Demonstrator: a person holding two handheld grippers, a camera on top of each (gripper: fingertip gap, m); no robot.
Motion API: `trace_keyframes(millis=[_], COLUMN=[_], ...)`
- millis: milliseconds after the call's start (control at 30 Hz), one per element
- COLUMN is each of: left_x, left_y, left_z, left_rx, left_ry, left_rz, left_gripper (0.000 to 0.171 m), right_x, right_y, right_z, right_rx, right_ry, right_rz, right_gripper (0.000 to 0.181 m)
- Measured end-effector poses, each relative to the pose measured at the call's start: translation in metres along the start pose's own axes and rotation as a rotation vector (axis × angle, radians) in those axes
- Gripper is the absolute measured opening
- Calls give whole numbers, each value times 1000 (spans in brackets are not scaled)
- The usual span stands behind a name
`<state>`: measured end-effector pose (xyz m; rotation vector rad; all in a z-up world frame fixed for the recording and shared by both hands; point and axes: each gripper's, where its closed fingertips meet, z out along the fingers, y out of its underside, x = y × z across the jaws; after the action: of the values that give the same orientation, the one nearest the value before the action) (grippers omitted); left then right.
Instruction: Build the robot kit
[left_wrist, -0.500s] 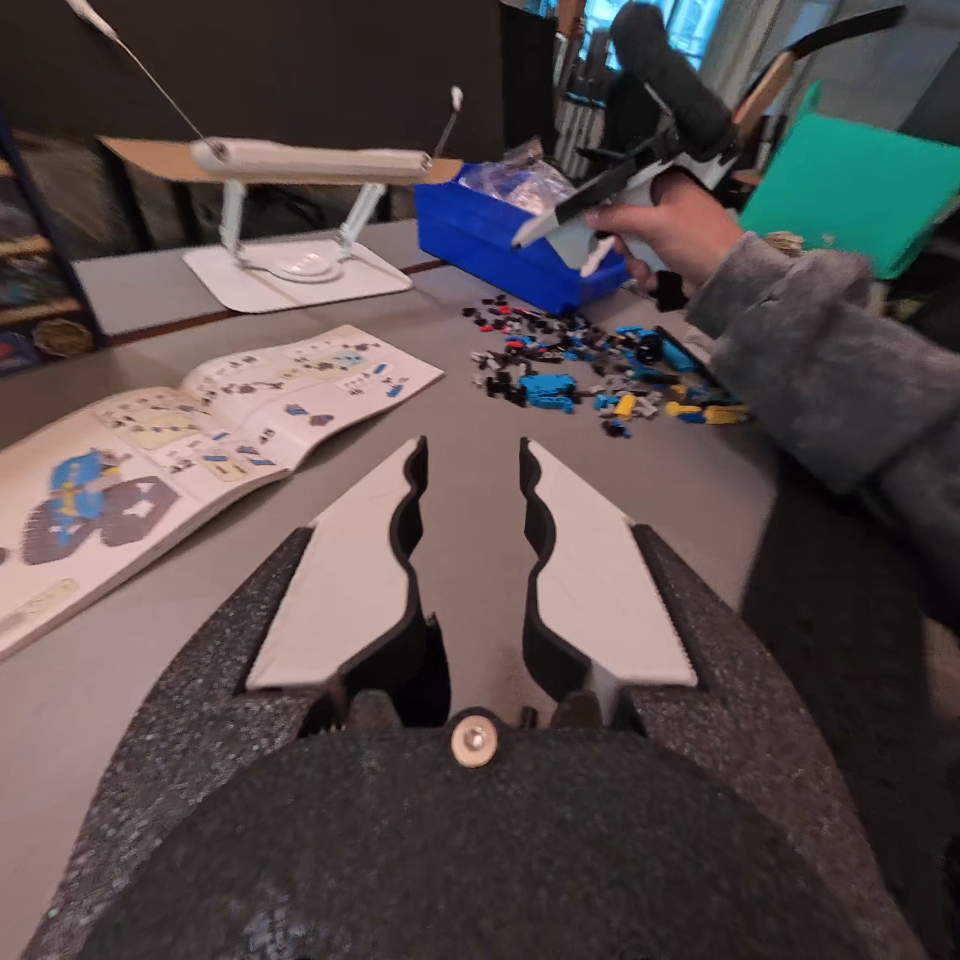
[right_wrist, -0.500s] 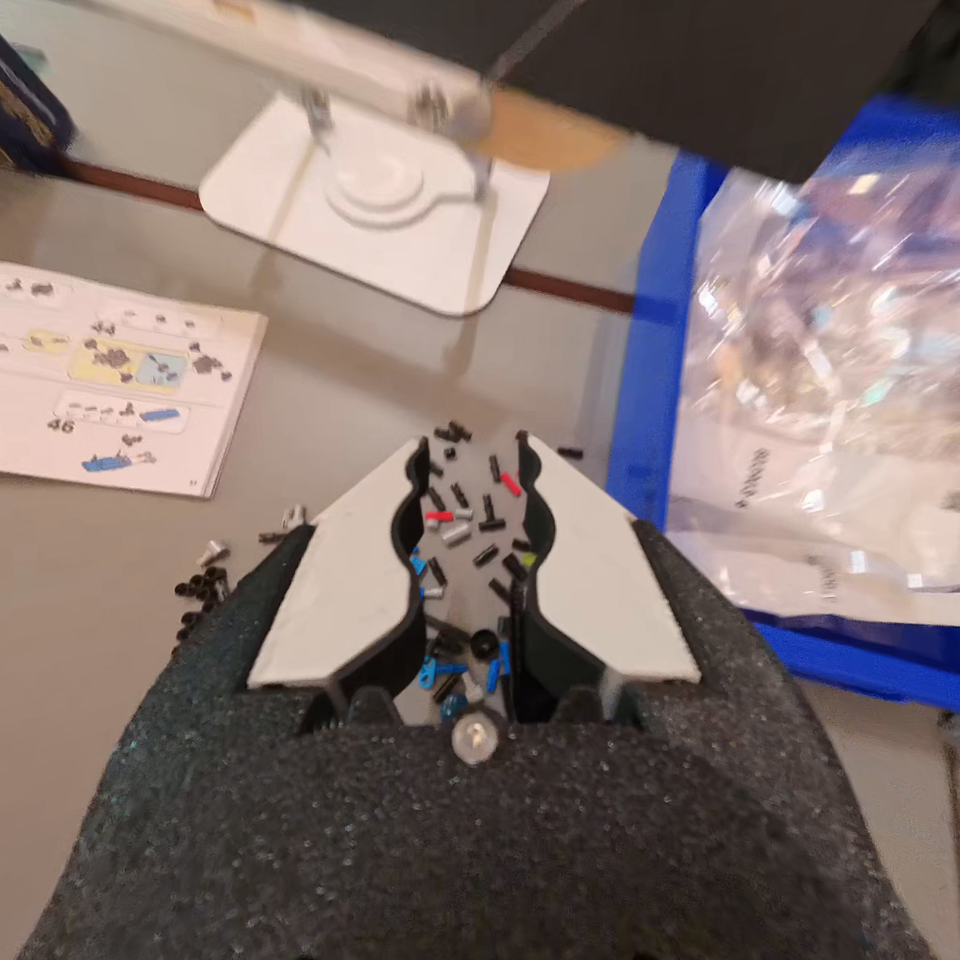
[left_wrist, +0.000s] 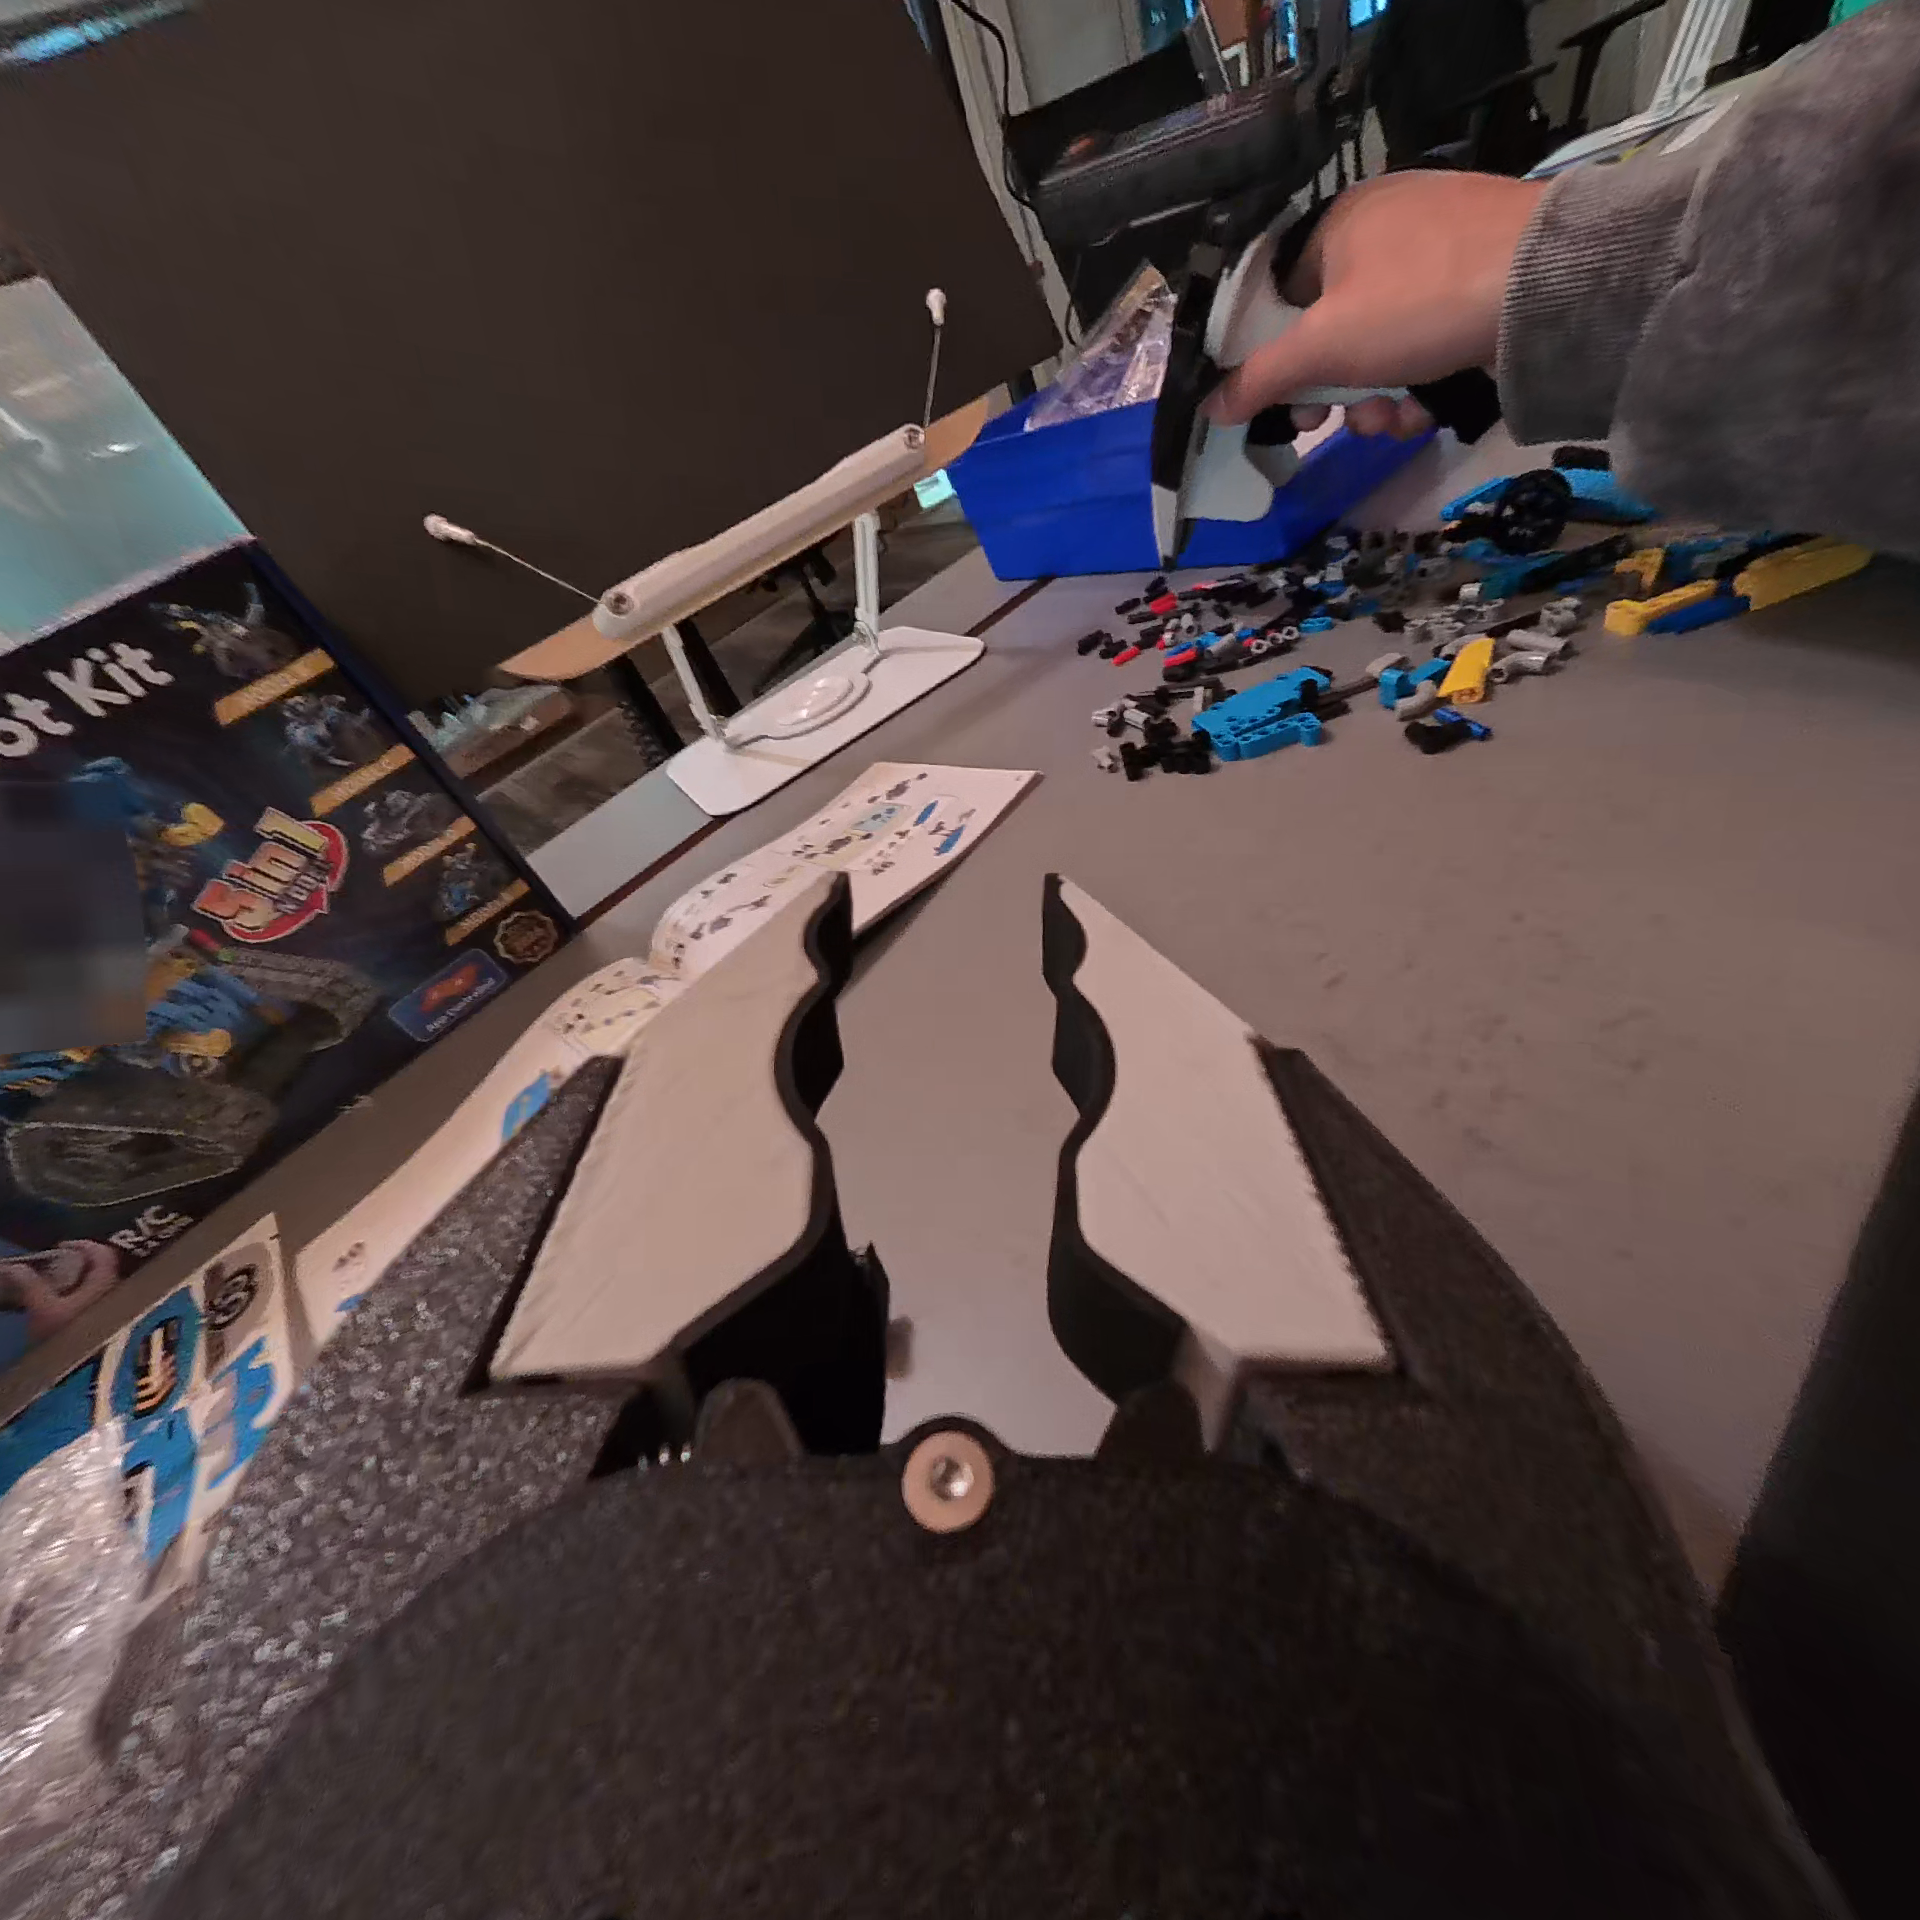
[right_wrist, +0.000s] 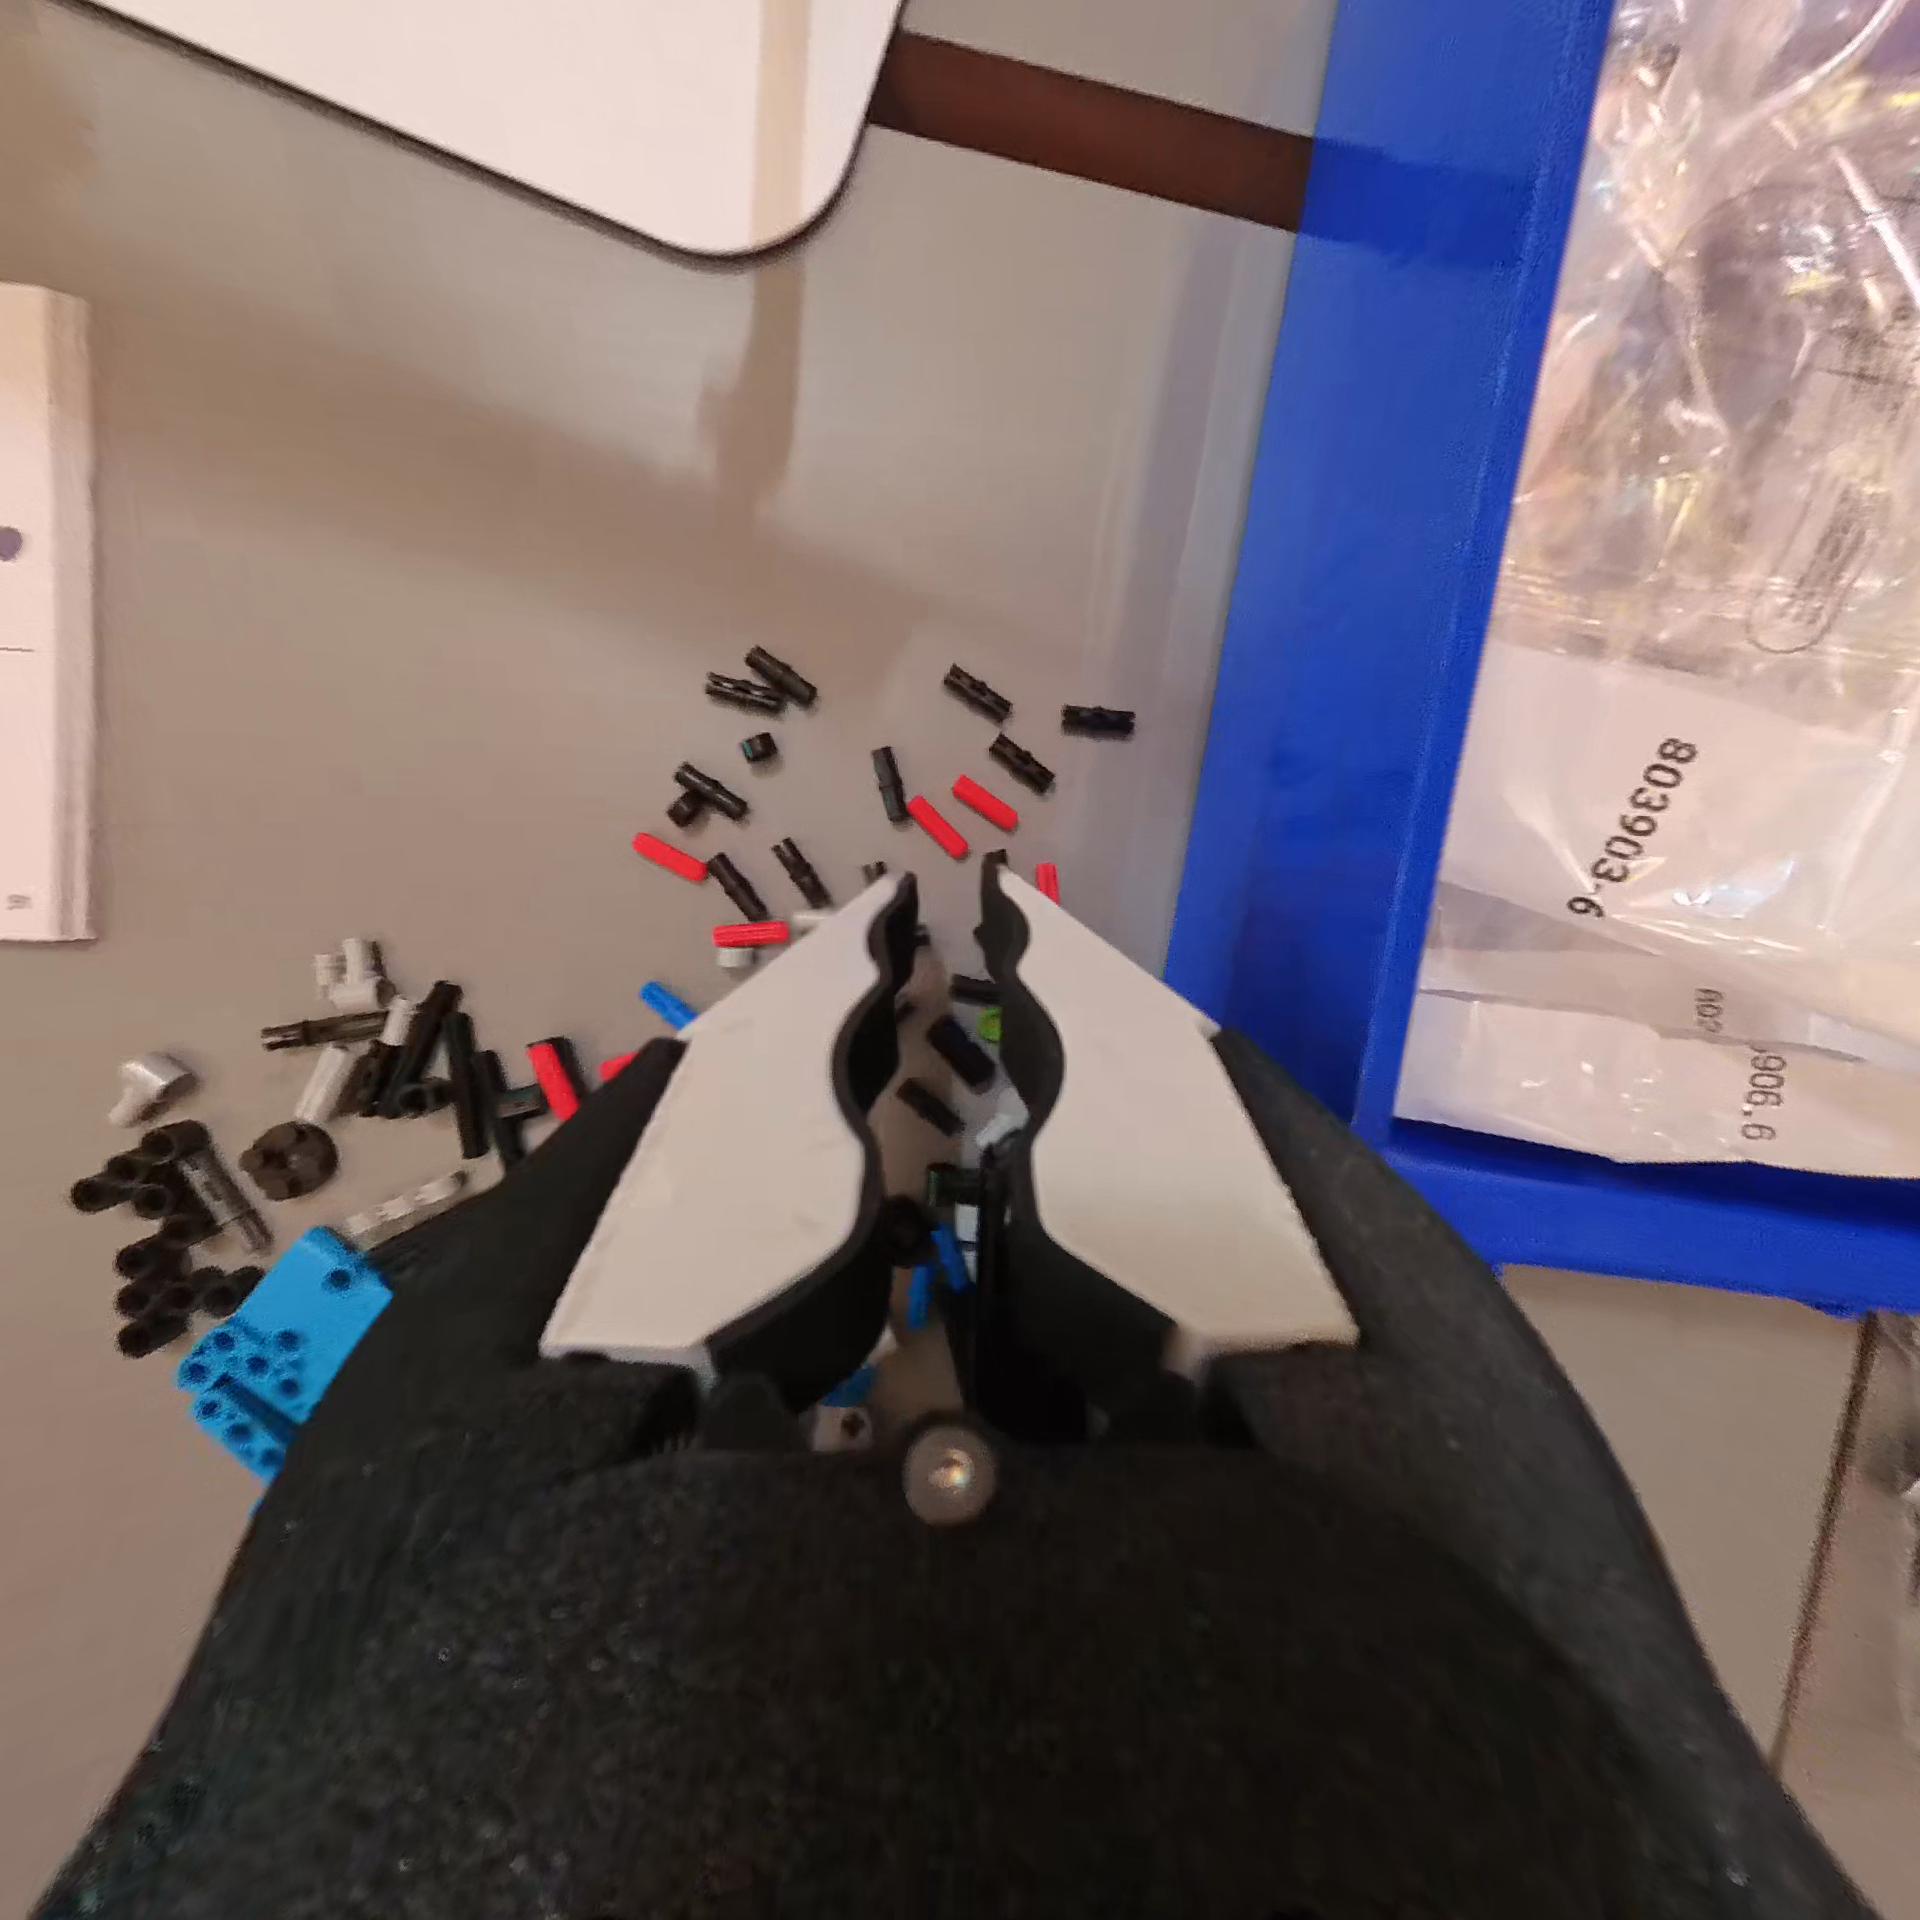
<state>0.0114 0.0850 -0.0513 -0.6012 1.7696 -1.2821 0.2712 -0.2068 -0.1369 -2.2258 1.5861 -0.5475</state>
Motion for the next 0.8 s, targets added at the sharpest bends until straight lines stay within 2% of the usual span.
trace_keyframes(millis=[100, 267, 400, 633, 700, 733, 800], left_x=[-3, -4, 2, 8, 7, 6, 4], left_y=[5, 13, 15, 16, 18, 19, 19], left_z=[3, 9, 12, 12, 12, 12, 12], left_rx=[-31, -76, -92, -97, -106, -106, -110], left_ry=[18, 73, 100, 118, 117, 116, 114], left_rz=[-66, -177, -167, -134, -140, -145, -155], left_gripper=[37, 38, 40, 42, 42, 42, 42], right_x=[7, 12, 16, 13, 5, 1, -1], right_y=[5, 14, 19, 22, 24, 24, 26], right_z=[3, 8, 11, 15, 16, 15, 14], right_rx=[-29, -97, -130, -139, -143, -139, -143], right_ry=[62, 114, 168, 139, 83, 49, 24], right_rz=[-24, -47, -87, -77, -63, -47, -34], right_gripper=[0, 0, 3, 0, 0, 8, 6])
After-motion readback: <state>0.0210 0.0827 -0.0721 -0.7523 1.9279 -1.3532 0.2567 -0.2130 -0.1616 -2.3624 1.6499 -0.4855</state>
